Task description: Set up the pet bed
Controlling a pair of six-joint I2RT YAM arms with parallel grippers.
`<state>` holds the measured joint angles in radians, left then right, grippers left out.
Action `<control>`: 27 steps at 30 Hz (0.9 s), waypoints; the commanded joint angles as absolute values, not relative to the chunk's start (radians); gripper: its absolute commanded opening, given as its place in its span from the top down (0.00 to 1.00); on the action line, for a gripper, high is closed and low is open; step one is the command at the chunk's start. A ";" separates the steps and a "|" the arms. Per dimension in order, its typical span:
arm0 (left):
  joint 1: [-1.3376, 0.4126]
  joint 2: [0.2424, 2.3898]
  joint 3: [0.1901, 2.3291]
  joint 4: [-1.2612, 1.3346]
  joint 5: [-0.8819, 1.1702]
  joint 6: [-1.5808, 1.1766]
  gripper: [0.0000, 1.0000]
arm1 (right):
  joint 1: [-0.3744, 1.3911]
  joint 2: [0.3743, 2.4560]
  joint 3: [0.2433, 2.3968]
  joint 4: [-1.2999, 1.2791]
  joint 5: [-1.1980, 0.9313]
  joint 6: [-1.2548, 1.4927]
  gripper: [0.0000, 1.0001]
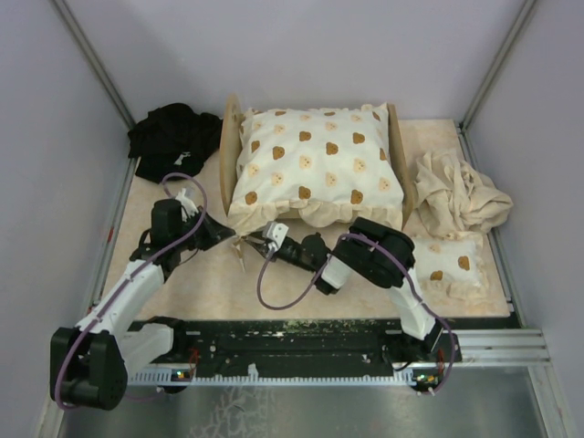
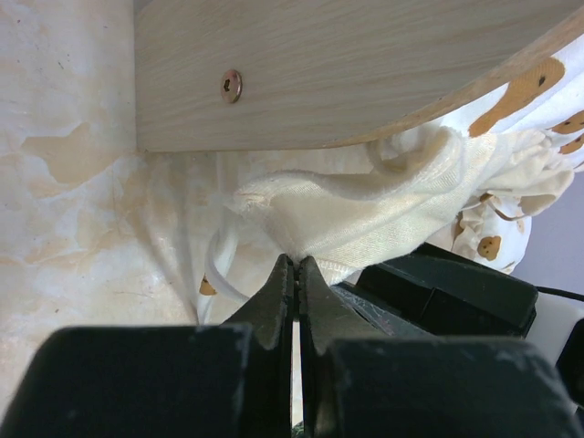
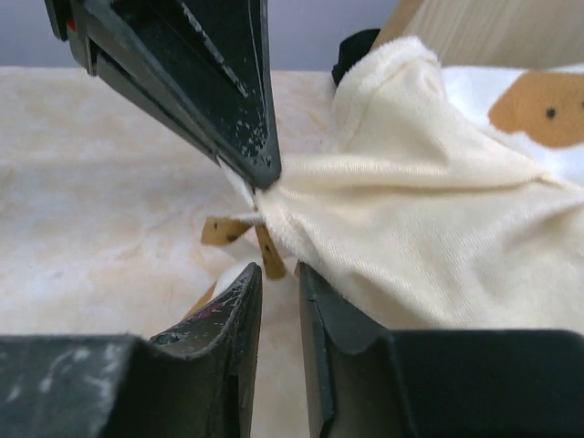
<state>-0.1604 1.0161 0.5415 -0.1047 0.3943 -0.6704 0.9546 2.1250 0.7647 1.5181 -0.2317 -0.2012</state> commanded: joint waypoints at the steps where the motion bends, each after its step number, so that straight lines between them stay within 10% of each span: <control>1: -0.146 1.011 0.568 -0.120 0.401 -0.633 1.00 | 0.952 2.029 0.712 1.720 -0.177 -0.105 0.75; 20: -0.138 0.978 0.571 -0.123 0.397 -0.608 1.00 | 1.000 1.958 0.739 1.511 0.072 0.540 0.54; 23: -0.138 0.979 0.566 -0.114 0.403 -0.616 1.00 | 1.022 2.010 0.790 1.503 0.094 0.612 0.17; 27: -0.137 0.977 0.568 -0.115 0.413 -0.617 1.00 | 1.028 2.039 0.819 1.450 0.176 0.662 0.16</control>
<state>-0.1478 0.9955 0.5419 -0.1284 0.3946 -0.6243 1.0164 2.0102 0.7795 1.4509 0.0875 0.5488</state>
